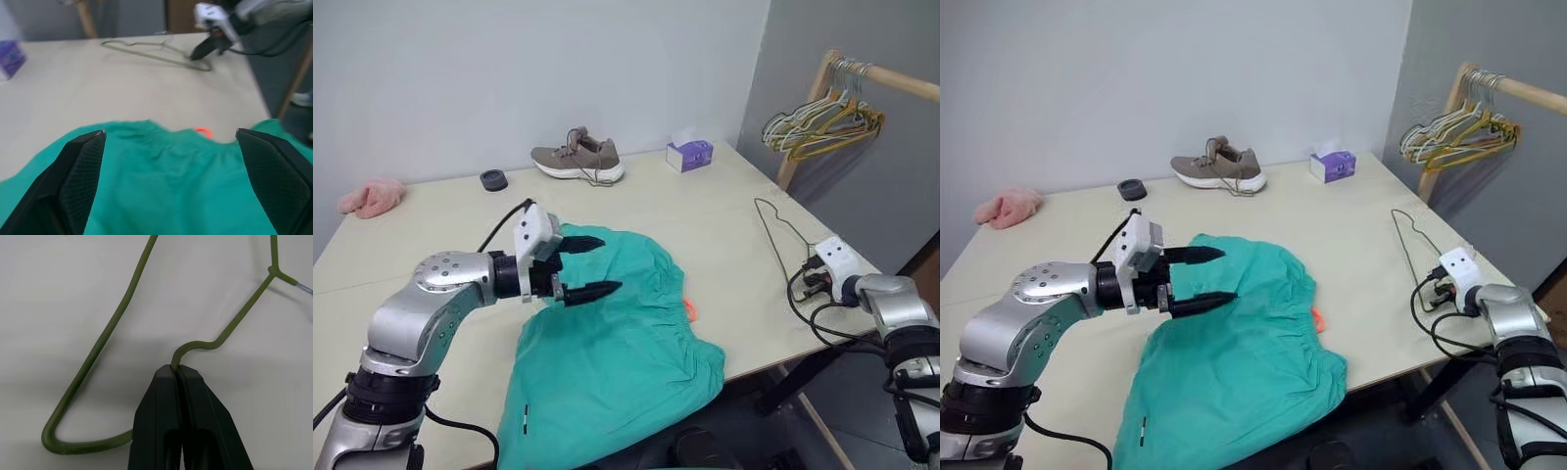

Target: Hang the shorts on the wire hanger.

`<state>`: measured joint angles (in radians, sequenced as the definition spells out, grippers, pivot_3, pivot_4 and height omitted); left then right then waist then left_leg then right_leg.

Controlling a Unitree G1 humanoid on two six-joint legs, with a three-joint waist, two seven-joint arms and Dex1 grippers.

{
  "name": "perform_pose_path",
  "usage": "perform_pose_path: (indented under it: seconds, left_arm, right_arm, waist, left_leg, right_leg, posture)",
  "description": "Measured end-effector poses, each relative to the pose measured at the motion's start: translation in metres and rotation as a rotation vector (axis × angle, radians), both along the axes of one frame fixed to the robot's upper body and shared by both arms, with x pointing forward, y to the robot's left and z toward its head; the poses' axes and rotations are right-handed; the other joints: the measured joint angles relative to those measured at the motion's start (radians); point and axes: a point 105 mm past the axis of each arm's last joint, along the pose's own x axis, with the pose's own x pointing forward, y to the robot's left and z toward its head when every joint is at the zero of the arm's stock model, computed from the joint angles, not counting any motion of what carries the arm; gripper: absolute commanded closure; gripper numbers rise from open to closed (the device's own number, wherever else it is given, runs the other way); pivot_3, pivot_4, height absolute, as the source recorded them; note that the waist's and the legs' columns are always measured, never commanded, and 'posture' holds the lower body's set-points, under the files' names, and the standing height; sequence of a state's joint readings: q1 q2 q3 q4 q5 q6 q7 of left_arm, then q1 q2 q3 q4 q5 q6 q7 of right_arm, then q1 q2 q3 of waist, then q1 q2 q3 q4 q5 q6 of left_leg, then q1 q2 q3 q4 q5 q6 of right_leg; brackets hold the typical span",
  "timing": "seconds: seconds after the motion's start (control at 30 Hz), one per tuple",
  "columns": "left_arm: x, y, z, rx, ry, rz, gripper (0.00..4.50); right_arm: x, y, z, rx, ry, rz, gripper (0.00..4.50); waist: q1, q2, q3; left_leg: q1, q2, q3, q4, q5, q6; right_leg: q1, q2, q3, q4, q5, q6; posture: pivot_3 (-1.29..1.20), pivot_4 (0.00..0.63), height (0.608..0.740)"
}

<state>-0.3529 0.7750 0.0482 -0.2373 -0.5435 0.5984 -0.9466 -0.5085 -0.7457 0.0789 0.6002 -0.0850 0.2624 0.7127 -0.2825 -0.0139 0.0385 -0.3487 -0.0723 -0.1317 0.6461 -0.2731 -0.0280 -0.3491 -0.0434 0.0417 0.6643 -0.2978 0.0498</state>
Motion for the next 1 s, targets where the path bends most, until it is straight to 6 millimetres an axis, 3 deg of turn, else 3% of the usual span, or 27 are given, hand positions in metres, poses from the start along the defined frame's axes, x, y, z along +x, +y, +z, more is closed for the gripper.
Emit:
perform_pose_path:
  seconds: [0.13,0.27,0.4,0.5,0.67,0.9,1.0]
  left_arm:
    - [0.019,0.027,0.006,-0.012,-0.004,0.118,0.0]
    - [0.024,0.048,0.013,-0.036,0.062,0.154,0.0]
    - [0.015,0.054,0.01,-0.045,0.164,0.104,0.0]
    - [0.003,0.053,0.0,-0.01,0.247,0.038,0.0]
    - [-0.019,0.045,-0.021,0.019,0.361,-0.072,0.0]
    - [-0.029,0.041,-0.035,0.073,0.398,-0.127,0.0]
    - [-0.03,0.04,-0.035,0.072,0.4,-0.135,0.87]
  right_arm:
    - [-0.002,0.046,0.035,-0.174,-0.14,0.369,4.47]
    - [-0.018,0.092,0.053,-0.394,-0.243,0.752,4.47]
    - [-0.03,0.126,0.054,-0.563,-0.34,1.037,4.47]
    - [-0.035,0.155,0.066,-0.624,-0.473,1.185,4.47]
    - [-0.039,0.175,0.076,-0.614,-0.576,1.271,4.47]
    - [-0.04,0.189,0.088,-0.605,-0.666,1.315,4.47]
    - [-0.041,0.191,0.088,-0.598,-0.676,1.321,4.5]
  waist:
    - [-0.003,0.005,0.003]
    - [-0.006,0.005,0.003]
    - [-0.015,0.005,0.003]
    - [-0.023,0.005,0.004]
    - [-0.024,0.005,0.004]
    - [-0.021,0.005,0.004]
    - [-0.022,0.005,0.004]
  left_leg:
    - [-0.001,0.001,0.0,-0.001,0.0,0.0]
    - [-0.003,0.0,-0.001,-0.001,0.0,0.0]
    - [-0.003,-0.002,-0.001,-0.001,0.0,0.0]
    - [-0.003,-0.002,-0.001,-0.001,0.0,0.0]
    - [-0.003,-0.002,-0.002,-0.001,0.0,0.0]
    - [-0.003,-0.002,-0.002,-0.001,0.0,0.0]
    - [-0.002,-0.002,-0.002,-0.001,0.0,0.0]
  right_leg:
    - [-0.003,0.0,-0.001,0.001,0.0,0.001]
    - [-0.004,0.0,-0.001,0.0,-0.001,0.001]
    - [-0.004,-0.001,0.0,0.0,-0.001,0.001]
    - [-0.004,-0.001,-0.001,0.0,-0.001,0.001]
    - [-0.004,-0.001,0.0,0.0,0.0,0.0]
    - [-0.004,-0.001,0.0,0.001,-0.001,0.0]
    - [-0.004,-0.001,0.0,0.001,-0.001,0.0]
  posture:
    - [-0.31,0.0,0.74]
    - [-0.32,0.0,0.74]
    - [-0.32,0.0,0.74]
    - [-0.33,0.0,0.74]
    - [-0.33,0.0,0.74]
    - [-0.33,0.0,0.74]
    - [-0.33,0.0,0.74]
